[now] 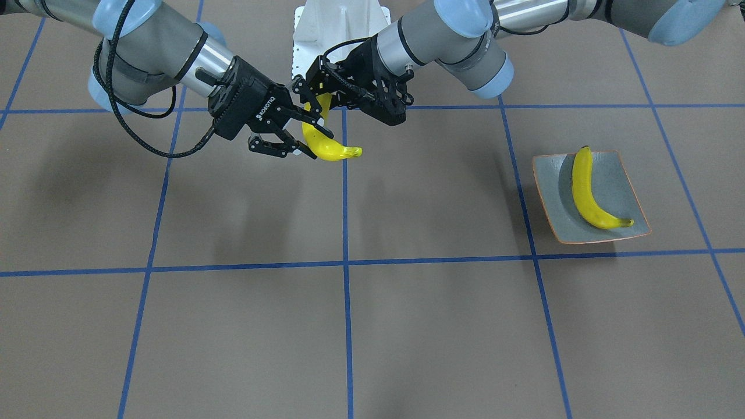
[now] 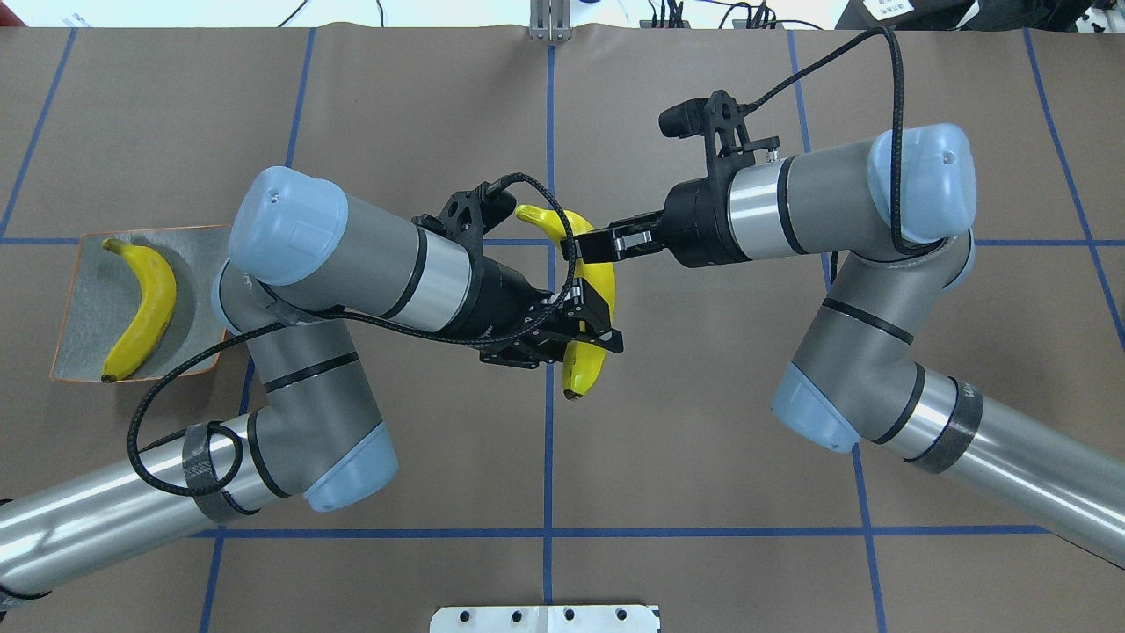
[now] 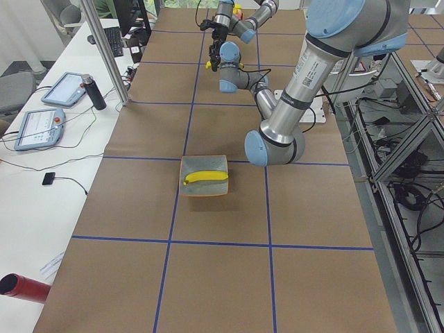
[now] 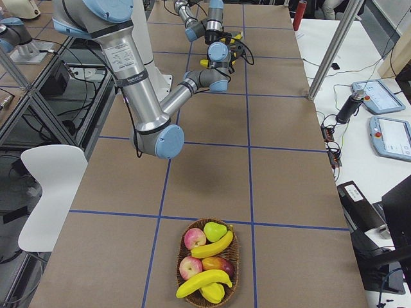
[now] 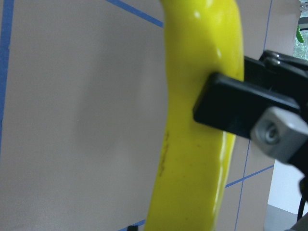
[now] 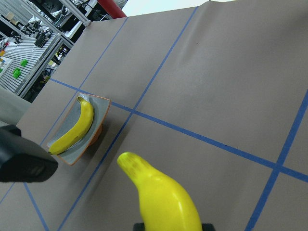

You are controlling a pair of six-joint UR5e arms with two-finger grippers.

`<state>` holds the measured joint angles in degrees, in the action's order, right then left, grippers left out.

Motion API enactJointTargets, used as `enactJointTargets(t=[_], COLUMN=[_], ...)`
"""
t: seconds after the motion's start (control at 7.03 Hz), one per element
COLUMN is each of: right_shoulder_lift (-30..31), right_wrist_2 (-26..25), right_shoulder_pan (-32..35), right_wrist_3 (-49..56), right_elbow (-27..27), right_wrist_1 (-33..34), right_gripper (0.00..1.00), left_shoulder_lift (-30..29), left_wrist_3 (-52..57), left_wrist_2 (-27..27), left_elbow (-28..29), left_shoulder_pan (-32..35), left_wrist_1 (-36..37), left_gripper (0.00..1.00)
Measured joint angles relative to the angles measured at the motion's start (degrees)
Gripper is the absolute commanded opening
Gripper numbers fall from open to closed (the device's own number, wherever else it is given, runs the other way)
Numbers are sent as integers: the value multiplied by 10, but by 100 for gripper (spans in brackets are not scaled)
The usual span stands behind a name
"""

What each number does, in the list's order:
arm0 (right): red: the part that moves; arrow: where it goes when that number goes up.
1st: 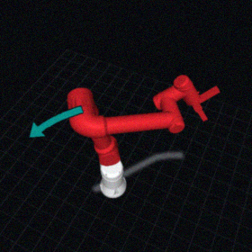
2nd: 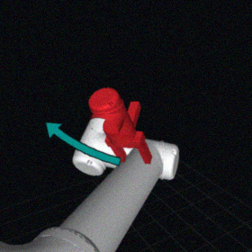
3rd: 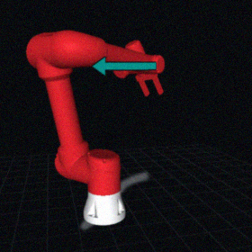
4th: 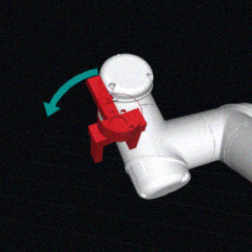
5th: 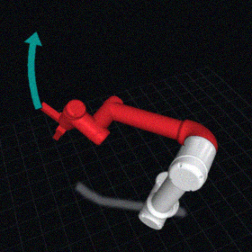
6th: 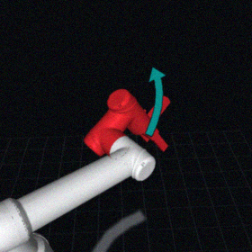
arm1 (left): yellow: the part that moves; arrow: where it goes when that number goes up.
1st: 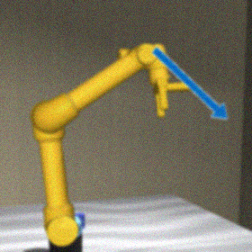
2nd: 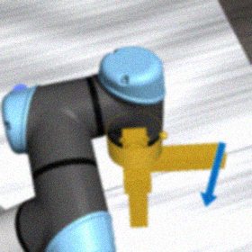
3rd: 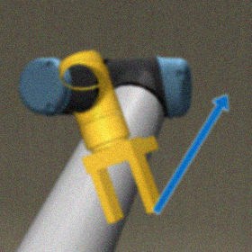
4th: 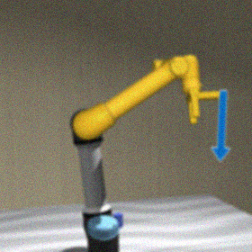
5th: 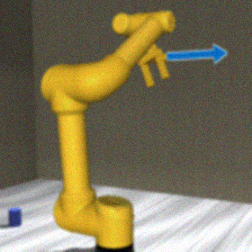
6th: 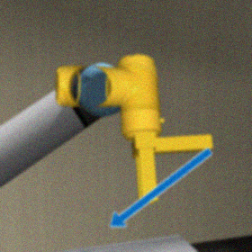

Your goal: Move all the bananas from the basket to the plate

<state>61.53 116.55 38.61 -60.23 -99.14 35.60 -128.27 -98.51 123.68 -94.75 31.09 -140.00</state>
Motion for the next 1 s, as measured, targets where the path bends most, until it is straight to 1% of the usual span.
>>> enactJointTargets(t=[0.43,1.0], right_shoulder_lift=[0,6], right_wrist_2=[-2,-1], right_shoulder_pan=[-2,6], right_wrist_3=[-67,-76], right_elbow=[-5,-5], right_wrist_1=[-2,0], right_gripper=[100,100], left_shoulder_lift=[4,8], left_wrist_3=[-14,-14], left_wrist_2=[2,4], left_elbow=[2,5], left_shoulder_pan=[0,3], left_wrist_1=[1,1], left_gripper=[0,0])
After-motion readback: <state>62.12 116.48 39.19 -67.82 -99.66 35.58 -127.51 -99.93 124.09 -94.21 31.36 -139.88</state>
